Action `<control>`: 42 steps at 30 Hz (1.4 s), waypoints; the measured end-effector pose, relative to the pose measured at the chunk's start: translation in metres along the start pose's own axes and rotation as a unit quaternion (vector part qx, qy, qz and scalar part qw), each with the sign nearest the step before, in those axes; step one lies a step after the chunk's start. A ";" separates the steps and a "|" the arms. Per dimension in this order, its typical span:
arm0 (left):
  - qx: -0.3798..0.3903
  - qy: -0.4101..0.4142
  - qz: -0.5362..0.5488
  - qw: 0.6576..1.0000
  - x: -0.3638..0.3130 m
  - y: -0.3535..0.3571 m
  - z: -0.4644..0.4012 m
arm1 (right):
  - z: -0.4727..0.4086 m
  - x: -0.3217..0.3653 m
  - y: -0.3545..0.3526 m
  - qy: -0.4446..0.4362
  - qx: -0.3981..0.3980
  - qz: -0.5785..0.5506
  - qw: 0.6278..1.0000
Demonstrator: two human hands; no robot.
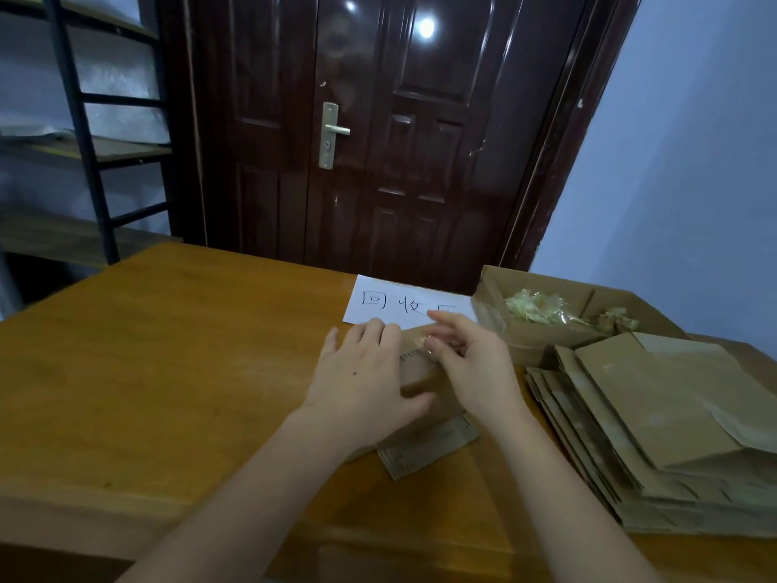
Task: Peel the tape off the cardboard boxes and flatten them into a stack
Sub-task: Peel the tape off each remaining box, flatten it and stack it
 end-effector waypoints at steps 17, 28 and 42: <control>-0.012 0.048 0.010 0.999 -0.010 0.019 -0.005 | -0.028 -0.008 -0.016 0.014 -0.096 0.206 0.974; -0.025 0.048 0.015 0.998 -0.007 0.024 -0.006 | -0.006 -0.011 -0.007 -0.030 -0.050 0.054 0.997; -0.003 0.058 0.025 0.998 -0.004 0.022 -0.007 | -0.023 -0.035 -0.029 0.078 -0.142 0.047 0.986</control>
Point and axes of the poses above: each hand's wrist, its own z-axis away from the middle knuckle, its own y-axis out of the palm, x = y × z, the point moved 1 cm from there along -z, towards the middle knuckle, and after that the axes turned 2 degrees about -z, right-handed, at the moved point
